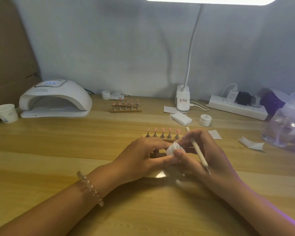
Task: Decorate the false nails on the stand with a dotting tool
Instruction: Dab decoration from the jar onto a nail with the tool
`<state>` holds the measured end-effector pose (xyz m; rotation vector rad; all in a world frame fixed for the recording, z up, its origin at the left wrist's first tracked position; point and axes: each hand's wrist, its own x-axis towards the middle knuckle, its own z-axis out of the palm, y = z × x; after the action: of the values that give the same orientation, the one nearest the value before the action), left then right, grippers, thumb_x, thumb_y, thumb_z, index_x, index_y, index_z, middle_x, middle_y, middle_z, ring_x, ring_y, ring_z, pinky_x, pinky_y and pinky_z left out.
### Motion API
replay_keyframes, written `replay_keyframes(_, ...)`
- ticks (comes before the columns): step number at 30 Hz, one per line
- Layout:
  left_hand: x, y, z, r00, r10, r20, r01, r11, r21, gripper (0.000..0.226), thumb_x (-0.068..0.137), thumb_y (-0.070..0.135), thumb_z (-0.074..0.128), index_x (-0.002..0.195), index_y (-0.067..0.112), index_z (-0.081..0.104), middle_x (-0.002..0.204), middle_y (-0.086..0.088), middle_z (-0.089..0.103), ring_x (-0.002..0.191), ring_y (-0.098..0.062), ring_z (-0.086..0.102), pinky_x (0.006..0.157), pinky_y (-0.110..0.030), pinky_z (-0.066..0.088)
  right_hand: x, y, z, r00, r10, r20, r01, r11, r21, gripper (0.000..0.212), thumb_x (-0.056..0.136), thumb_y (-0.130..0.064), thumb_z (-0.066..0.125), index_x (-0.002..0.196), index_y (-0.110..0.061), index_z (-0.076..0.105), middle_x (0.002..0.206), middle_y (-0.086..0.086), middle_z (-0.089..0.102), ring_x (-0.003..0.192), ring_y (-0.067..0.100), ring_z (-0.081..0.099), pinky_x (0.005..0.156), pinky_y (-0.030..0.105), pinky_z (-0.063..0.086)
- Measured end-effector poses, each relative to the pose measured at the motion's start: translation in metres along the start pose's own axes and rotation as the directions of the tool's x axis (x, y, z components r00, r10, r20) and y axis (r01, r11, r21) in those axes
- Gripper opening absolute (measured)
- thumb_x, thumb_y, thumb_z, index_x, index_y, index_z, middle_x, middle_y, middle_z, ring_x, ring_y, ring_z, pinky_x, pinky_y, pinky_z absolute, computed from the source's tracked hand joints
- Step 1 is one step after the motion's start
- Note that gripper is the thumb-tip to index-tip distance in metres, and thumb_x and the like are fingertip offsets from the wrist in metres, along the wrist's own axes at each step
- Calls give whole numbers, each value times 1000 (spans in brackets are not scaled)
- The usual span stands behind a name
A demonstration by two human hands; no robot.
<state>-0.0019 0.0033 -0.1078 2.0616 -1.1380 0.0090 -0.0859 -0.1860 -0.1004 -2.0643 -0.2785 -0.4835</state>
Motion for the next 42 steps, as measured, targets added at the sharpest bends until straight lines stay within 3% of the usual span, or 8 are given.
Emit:
replay_keyframes(4,-5,5,9,996,-48,-69,63,970,236,49,72,73,56,112,45,55,95,29,53,81,3,51,65,-24,43,-1,0,2,998,25,-60,-27,999,-25,43,75,-43,73,104,-21,50,91,-5,69,86,13,70,71,42,57)
replay_keyframes(7,-4,7,11,993,-59,-102,79,977,197,40,75,69,50,99,37,54,94,22,59,82,-3,55,68,-31,48,-1,0,3,999,6,-54,-10,997,-75,39,78,-40,74,103,-21,50,93,-4,69,83,15,69,69,44,56)
replay_keyframes(14,-1,6,4,999,-28,37,24,994,111,35,91,48,60,121,31,64,110,15,64,101,-6,56,89,-38,46,0,5,1,1000,-22,-15,20,993,-113,32,85,-32,74,105,-18,53,100,-5,67,91,14,68,74,44,55)
replay_keyframes(19,-2,8,13,990,-83,-115,89,995,47,28,83,39,72,106,26,62,100,16,64,87,-8,58,76,-35,49,0,5,5,997,-63,-33,57,987,-150,31,86,-29,75,105,-20,52,101,-9,66,93,12,67,74,42,55)
replay_keyframes(26,0,8,0,997,-41,62,44,998,-51,28,95,35,62,115,18,67,97,19,59,90,-12,55,77,-36,48,-1,8,2,984,-174,23,175,970,-171,21,92,-32,62,106,-30,46,106,-13,64,98,12,65,77,32,51)
replay_keyframes(32,-2,7,0,993,-72,96,79,995,-67,32,93,42,58,122,31,65,97,17,60,90,-13,55,79,-36,48,1,8,-5,969,-248,-14,239,946,-220,20,94,-18,56,112,-22,50,114,-10,66,103,8,66,78,30,53)
replay_keyframes(36,-3,3,1,989,-127,72,131,990,-54,36,88,45,66,122,31,66,102,11,61,91,-8,56,81,-31,49,9,16,-14,966,-104,-236,48,971,-232,6,97,-28,52,103,-26,52,90,-25,65,76,-4,61,62,8,41)
replay_keyframes(42,-3,-1,4,992,-123,-13,123,990,75,46,79,61,62,118,38,65,100,19,62,93,-3,55,82,-26,46,17,43,-38,910,200,-363,-296,927,-230,8,98,-27,57,95,-19,58,79,-9,65,75,10,60,64,30,42)
